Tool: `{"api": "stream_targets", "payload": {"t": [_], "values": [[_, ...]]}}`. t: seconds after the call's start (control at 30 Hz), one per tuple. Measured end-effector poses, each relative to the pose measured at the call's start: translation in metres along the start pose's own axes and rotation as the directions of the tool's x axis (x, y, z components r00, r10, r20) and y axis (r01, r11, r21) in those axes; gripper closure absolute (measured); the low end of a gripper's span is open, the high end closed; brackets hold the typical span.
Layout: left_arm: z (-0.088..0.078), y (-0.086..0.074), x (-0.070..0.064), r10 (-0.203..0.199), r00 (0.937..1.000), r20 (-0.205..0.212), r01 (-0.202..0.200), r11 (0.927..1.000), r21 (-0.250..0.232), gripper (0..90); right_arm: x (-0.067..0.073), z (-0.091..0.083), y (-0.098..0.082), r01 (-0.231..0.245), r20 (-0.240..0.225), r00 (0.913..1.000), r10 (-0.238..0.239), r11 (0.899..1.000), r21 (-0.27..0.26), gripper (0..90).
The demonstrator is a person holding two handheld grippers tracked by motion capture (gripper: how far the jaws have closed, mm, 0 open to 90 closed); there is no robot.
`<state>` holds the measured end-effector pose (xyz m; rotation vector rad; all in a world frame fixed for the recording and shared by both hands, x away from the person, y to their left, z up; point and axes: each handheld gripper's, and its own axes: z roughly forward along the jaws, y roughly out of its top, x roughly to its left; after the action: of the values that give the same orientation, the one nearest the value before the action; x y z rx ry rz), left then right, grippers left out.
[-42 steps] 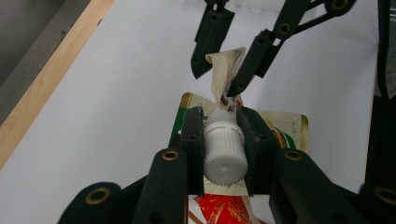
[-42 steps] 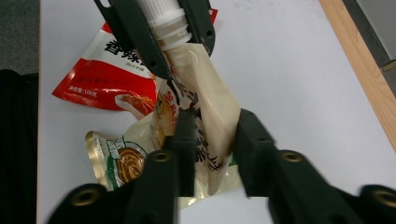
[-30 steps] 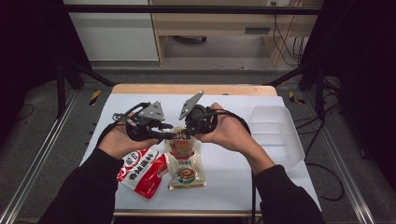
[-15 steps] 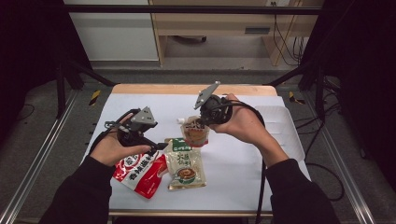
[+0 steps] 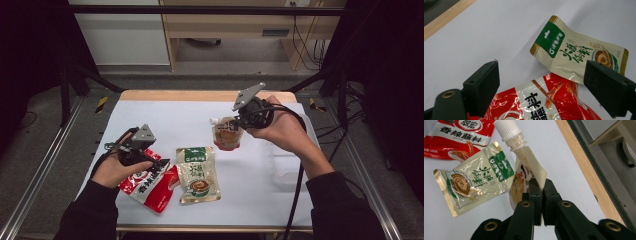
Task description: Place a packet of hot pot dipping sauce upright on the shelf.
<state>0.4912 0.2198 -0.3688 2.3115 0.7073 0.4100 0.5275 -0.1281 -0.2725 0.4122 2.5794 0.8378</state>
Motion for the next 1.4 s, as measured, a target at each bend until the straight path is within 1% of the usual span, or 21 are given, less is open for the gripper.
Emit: {"api": "stream_targets", "payload": {"t": [0.13,0.23,0.27,0.37,0.53,0.6,0.7,0.77,0.8,0.87,0.9,0.93,1.03,1.07,1.1,1.17,1.2,1.23,1.33,1.37,1.4], "values": [[-0.002,-0.007,0.002,-0.014,0.9998,-0.014,0.014,0.9999,-0.002,13.2,-0.003,-0.007,-0.006,-0.002,0.019,0.9998,0.002,1.000,0.009,88.1],[0.000,-0.013,0.005,-0.025,0.9994,-0.022,0.025,0.9995,0.018,13.2,-0.005,-0.010,-0.009,-0.004,0.026,0.9997,0.004,1.000,0.014,88.1],[0.000,-0.017,0.006,-0.028,0.9993,-0.027,0.028,0.9991,0.031,13.1,-0.006,-0.012,-0.012,-0.007,0.030,0.9995,0.007,1.000,0.011,88.1],[0.000,-0.022,0.007,-0.044,0.9987,-0.027,0.045,0.9985,0.031,13.0,-0.007,-0.015,-0.014,-0.003,0.039,0.9992,0.003,1.000,0.010,88.1],[0.000,-0.031,0.008,-0.061,0.9977,-0.031,0.062,0.9973,0.040,12.4,-0.014,-0.023,-0.019,-0.015,0.064,0.9978,0.015,1.000,-0.007,88.1],[0.000,-0.034,0.009,-0.065,0.9970,-0.042,0.067,0.9966,0.048,12.3,-0.017,-0.028,-0.022,-0.017,0.077,0.9968,0.018,1.000,-0.010,88.1],[-0.001,-0.036,0.009,-0.065,0.9970,-0.042,0.067,0.9963,0.054,12.3,-0.021,-0.031,-0.023,-0.022,0.092,0.9955,0.023,1.000,-0.010,88.1],[-0.002,-0.039,0.010,-0.070,0.9963,-0.049,0.073,0.9960,0.052,12.0,-0.026,-0.035,-0.026,-0.018,0.104,0.9943,0.020,1.000,-0.016,88.1],[-0.005,-0.043,0.012,-0.077,0.9956,-0.053,0.080,0.9955,0.051,11.6,-0.030,-0.039,-0.028,-0.028,0.119,0.9924,0.030,0.999,-0.019,88.2],[-0.007,-0.045,0.013,-0.078,0.9954,-0.056,0.081,0.9955,0.050,11.2,-0.034,-0.042,-0.030,-0.030,0.133,0.9906,0.032,0.999,-0.016,88.2],[-0.008,-0.047,0.014,-0.085,0.9947,-0.058,0.088,0.9950,0.047,11.2,-0.034,-0.042,-0.030,-0.030,0.133,0.9906,0.032,0.999,-0.016,88.2],[-0.011,-0.050,0.017,-0.095,0.9932,-0.068,0.098,0.9943,0.041,11.0,-0.039,-0.044,-0.034,-0.033,0.147,0.9886,0.035,0.999,-0.014,88.2],[-0.014,-0.051,0.019,-0.100,0.9920,-0.077,0.103,0.9941,0.033,10.6,-0.044,-0.045,-0.037,-0.039,0.158,0.9866,0.042,0.999,-0.019,88.2],[-0.015,-0.052,0.020,-0.096,0.9927,-0.074,0.098,0.9946,0.034,10.3,-0.049,-0.046,-0.041,-0.045,0.174,0.9837,0.047,0.999,-0.018,88.2],[-0.015,-0.052,0.020,-0.100,0.9923,-0.072,0.102,0.9944,0.026,10.3,-0.049,-0.046,-0.041,-0.045,0.174,0.9837,0.047,0.999,-0.018,88.2],[-0.016,-0.053,0.021,-0.105,0.9920,-0.069,0.107,0.9941,0.020,10.1,-0.054,-0.047,-0.046,-0.047,0.183,0.9819,0.050,0.999,-0.019,88.2],[-0.017,-0.053,0.022,-0.108,0.9915,-0.072,0.110,0.9938,0.019,10.0,-0.060,-0.046,-0.051,-0.052,0.193,0.9798,0.054,0.999,-0.013,88.2],[-0.017,-0.053,0.022,-0.108,0.9915,-0.072,0.110,0.9938,0.019,10.0,-0.060,-0.046,-0.051,-0.052,0.193,0.9798,0.054,0.999,-0.013,88.2],[-0.014,-0.056,0.022,-0.104,0.9923,-0.068,0.106,0.9938,0.033,9.7,-0.070,-0.044,-0.062,-0.062,0.205,0.9768,0.061,0.998,-0.002,88.2],[-0.014,-0.056,0.022,-0.104,0.9923,-0.068,0.106,0.9938,0.033,9.7,-0.070,-0.044,-0.062,-0.062,0.205,0.9768,0.061,0.998,-0.002,88.2],[-0.014,-0.057,0.022,-0.104,0.9923,-0.068,0.106,0.9937,0.037,9.7,-0.075,-0.042,-0.067,-0.063,0.207,0.9763,0.061,0.998,0.003,88.2]]}}
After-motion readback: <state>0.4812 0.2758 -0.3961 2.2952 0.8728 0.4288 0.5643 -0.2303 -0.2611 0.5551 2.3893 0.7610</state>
